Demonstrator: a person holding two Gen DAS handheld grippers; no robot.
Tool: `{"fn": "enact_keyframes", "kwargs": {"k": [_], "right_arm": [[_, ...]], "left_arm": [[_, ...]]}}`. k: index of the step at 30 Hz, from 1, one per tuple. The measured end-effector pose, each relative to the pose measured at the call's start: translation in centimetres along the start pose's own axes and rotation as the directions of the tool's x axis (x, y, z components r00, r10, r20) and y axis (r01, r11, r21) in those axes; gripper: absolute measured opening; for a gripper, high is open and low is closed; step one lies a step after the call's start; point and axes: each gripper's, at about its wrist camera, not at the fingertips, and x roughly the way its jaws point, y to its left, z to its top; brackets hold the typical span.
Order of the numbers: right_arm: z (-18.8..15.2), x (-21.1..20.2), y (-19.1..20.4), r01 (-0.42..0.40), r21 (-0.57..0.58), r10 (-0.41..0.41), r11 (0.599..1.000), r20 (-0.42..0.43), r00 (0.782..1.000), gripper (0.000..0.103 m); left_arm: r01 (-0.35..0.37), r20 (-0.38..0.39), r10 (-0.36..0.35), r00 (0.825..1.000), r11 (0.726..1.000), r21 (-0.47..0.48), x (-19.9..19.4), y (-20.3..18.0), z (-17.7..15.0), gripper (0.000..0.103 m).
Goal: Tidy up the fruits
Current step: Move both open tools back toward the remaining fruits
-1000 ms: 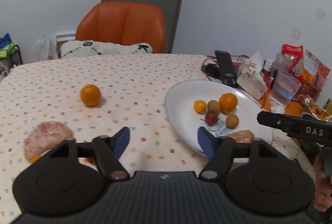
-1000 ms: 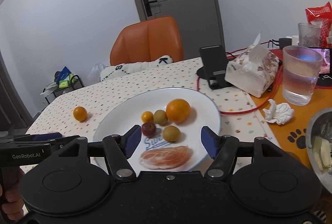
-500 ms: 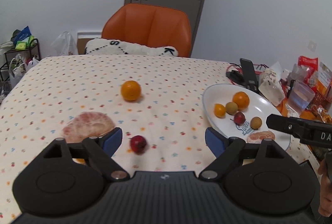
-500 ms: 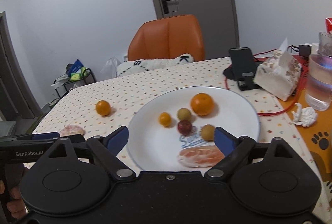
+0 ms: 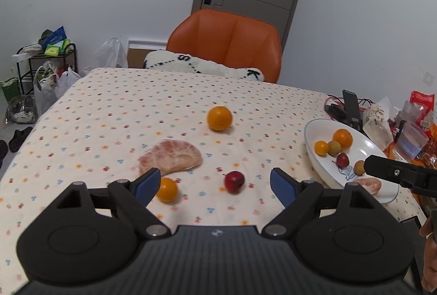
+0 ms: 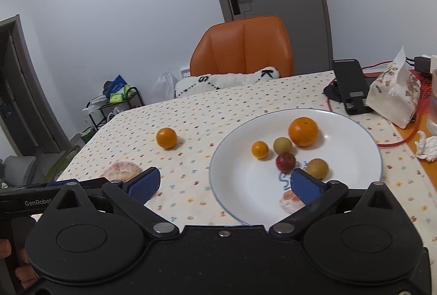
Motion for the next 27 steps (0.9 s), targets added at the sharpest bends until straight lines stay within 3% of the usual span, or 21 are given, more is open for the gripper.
{"fn": "enact_keyframes", "kwargs": {"k": [10,27], "right_arm": [[-0.5,0.5,2.0,-0.035,-0.009,0.035,0.999,-0.013,0.999,0.103],[-0.7,2.2,4.4,-0.061,-0.051,0.059,0.997,-0.050,0.997,0.103]], "left_arm": [[-0.030,-0.005,0.030,1.000,0.999,-0.019,-1.1,1.9,-0.9,0.086],[-0.021,-0.010,0.020,1.000,0.999,-0.038,-0.3,4.0,-1.7,0.085]]}}
